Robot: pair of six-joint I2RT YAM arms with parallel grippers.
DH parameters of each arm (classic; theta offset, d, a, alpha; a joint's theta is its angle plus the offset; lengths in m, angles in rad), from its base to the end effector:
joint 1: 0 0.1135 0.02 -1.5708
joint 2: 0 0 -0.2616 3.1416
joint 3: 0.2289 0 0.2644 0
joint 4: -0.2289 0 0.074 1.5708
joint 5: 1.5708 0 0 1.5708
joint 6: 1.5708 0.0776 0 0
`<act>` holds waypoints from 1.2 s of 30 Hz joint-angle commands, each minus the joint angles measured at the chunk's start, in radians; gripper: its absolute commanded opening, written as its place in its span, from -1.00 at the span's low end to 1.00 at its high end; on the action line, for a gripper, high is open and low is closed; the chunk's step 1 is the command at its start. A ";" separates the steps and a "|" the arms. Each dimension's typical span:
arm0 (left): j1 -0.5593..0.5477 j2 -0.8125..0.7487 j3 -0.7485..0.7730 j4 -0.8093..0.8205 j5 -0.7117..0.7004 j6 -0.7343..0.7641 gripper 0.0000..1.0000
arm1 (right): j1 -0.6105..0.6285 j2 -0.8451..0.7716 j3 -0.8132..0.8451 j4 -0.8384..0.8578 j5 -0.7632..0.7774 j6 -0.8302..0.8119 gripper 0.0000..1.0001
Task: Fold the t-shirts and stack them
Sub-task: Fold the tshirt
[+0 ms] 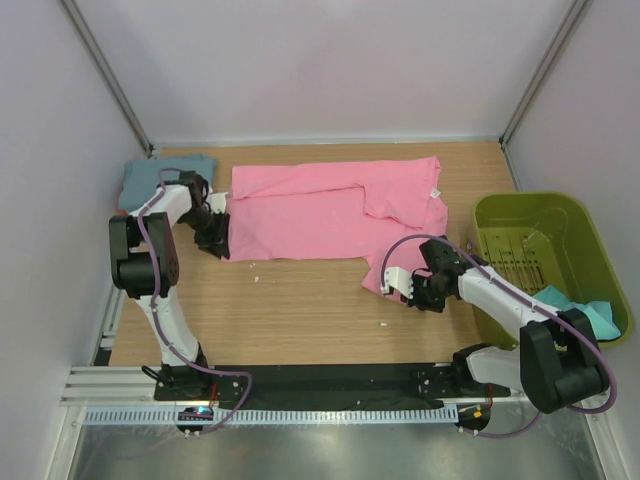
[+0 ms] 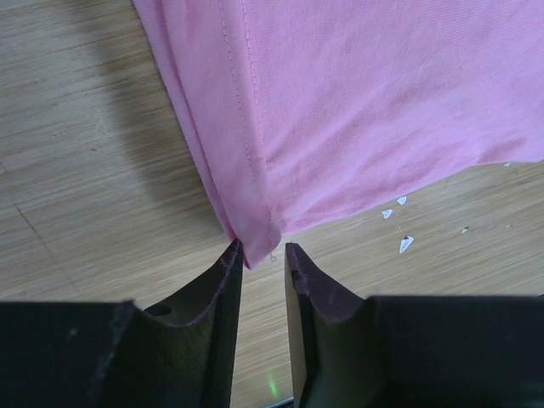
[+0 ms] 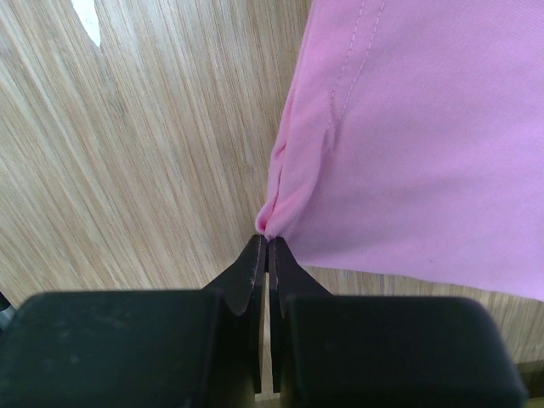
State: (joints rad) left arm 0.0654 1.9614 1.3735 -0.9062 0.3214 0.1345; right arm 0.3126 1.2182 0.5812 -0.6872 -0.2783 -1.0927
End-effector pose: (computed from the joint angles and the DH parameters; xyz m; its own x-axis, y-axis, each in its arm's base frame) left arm 0.3793 0.0003 0.1153 -0.9910 0.0626 -0.1182 0.0959 0.9485 -0.3019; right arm 0.1920 0.0844 0.1100 -0.1054 -0.9312 -0.3488 -0.9847 0.1467 -0.0942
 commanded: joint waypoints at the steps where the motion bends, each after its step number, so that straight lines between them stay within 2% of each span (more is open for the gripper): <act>1: 0.008 0.004 0.004 0.000 0.010 0.003 -0.47 | 0.005 0.001 0.020 0.014 0.001 0.020 -0.92; 7: 0.007 -0.001 0.002 -0.019 -0.001 0.016 -0.75 | 0.006 0.001 0.019 0.023 -0.004 0.047 -0.94; 10: 0.005 -0.001 0.010 -0.023 -0.002 0.019 -1.00 | 0.005 -0.011 0.020 0.018 0.001 0.050 -0.97; 14: 0.007 -0.010 0.039 -0.051 0.004 0.039 -1.00 | 0.003 -0.040 0.035 0.017 0.025 0.088 -0.97; 20: 0.008 -0.039 0.104 -0.094 0.024 0.063 -1.00 | -0.059 -0.072 0.155 0.037 0.044 0.267 -0.97; 26: 0.008 -0.027 0.197 -0.100 0.065 0.063 -1.00 | -0.145 -0.008 0.307 0.118 0.060 0.416 -0.97; 30: 0.007 0.033 0.335 -0.145 0.085 0.073 -1.00 | -0.225 0.056 0.431 0.164 0.065 0.467 -0.98; 36: 0.004 0.145 0.540 -0.191 0.125 0.077 -1.00 | -0.237 0.154 0.580 0.229 0.082 0.487 -0.97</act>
State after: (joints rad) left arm 0.0662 2.0518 1.8122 -1.0496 0.3977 0.1944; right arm 0.0742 1.3334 1.0584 -0.5285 -0.2081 -0.6472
